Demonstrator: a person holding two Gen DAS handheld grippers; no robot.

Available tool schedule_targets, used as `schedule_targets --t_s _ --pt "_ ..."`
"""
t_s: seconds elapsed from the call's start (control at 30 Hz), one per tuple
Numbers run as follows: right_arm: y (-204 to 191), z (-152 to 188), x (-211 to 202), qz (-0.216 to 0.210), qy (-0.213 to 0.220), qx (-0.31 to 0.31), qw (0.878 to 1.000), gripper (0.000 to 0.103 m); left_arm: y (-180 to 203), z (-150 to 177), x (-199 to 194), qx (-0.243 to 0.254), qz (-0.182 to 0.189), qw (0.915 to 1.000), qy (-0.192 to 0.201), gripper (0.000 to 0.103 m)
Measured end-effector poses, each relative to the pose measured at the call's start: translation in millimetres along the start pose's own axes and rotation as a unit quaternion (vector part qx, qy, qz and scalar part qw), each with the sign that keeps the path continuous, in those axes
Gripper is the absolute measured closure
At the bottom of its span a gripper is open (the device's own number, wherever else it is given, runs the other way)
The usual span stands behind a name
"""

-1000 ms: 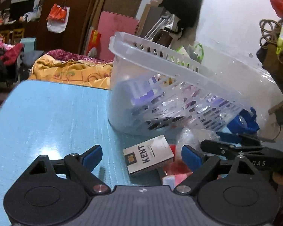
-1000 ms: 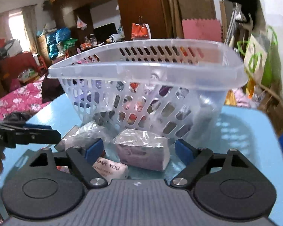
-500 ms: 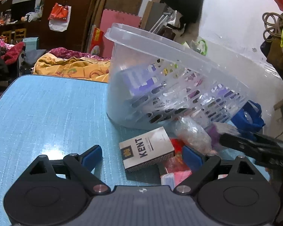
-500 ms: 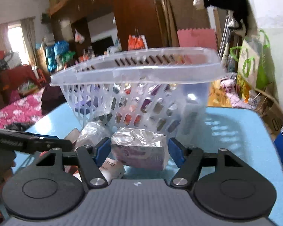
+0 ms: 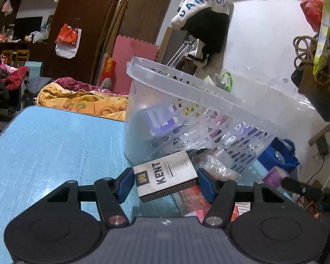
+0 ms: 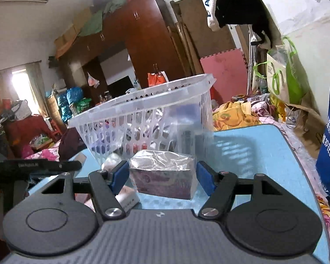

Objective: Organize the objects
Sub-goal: 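Grasp the white KENT box with the left tool while the right tool grasps a wrapped box, then lift both held boxes into the white basket and release them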

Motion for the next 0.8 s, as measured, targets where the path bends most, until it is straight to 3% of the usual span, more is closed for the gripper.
schedule_targets --t_s 0.13,0.37,0.6,0.7,0.8 --pt "-7 9 -1 0.000 0.008 -0.029 1.000 0.033 2 1 -3 0.003 -0.001 0.9999 0.012 0.037" --pt "-2 8 -4 -0.005 0.020 -0.022 1.000 0.033 11 -1 -10 0.031 -0.006 0.9989 0.033 0.037" --pt "-5 8 -10 -0.006 0.038 -0.031 0.999 0.033 11 0 -19 0.027 0.011 0.9984 0.049 0.037" --pt "-5 -4 -24 -0.046 0.040 0.004 0.998 0.033 17 -4 -34 0.038 0.008 0.9973 0.062 0.037" --pt "-29 -26 -45 -0.045 0.076 -0.027 0.996 0.033 20 -26 -52 0.035 0.016 0.9957 0.085 0.037"
Point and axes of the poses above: each gripper's, at about its wrist camera, not at the fingertips, and x roughly the way its jaws point, y to its right, z to its underside, the point moved 2 cm from there along x, roughly the way its jaws point, and after that the axes turned 15 degrees about x, right-handed, at the moved point
